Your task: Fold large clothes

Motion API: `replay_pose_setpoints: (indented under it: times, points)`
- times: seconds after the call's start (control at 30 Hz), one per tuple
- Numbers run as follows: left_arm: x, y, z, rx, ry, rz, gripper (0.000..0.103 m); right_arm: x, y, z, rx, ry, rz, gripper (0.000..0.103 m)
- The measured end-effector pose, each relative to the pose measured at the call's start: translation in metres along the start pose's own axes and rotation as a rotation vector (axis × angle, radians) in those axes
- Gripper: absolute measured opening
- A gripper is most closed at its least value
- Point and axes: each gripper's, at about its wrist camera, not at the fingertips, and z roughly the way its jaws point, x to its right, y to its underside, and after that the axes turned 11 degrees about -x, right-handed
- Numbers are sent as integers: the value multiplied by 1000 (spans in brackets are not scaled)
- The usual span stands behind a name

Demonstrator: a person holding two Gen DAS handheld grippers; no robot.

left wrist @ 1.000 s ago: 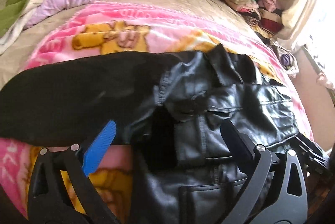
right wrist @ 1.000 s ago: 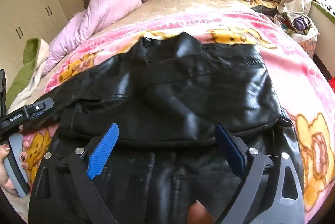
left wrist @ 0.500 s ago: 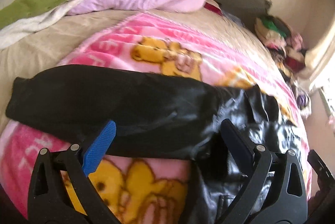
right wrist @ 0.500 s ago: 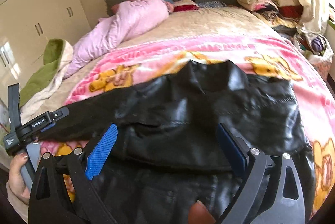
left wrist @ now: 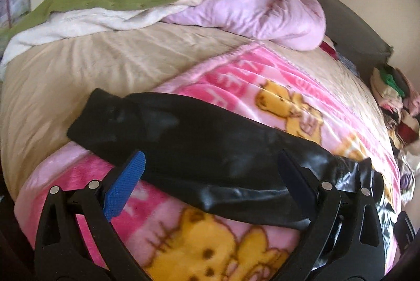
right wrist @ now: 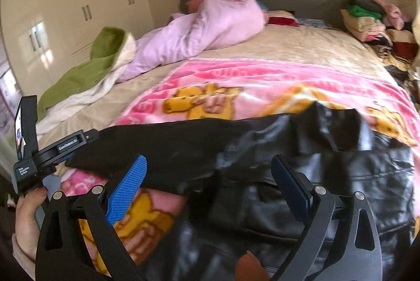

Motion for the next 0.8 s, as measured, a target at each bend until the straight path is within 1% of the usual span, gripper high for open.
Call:
replay_pose_setpoints:
  times: [0.2, 0.43, 0.53, 0.7, 0.8]
  points:
    - [-11, -3, 2, 2, -78, -13, 94, -39, -12, 19, -16, -51, -57, 95]
    - [-39, -6, 13, -16, -110, -134, 94, -67, -18, 41, -42, -97, -97, 95]
    - [-50, -6, 21, -33, -138, -181, 94, -70, -14, 48, -57, -107, -98, 95]
    - [-67, -5, 34, -63, -125, -255, 94, -65, -11, 54, -76, -114, -77, 95]
    - [-76, -3, 42, -86, -131, -285, 94, -59, -8, 52, -77, -119, -65, 95]
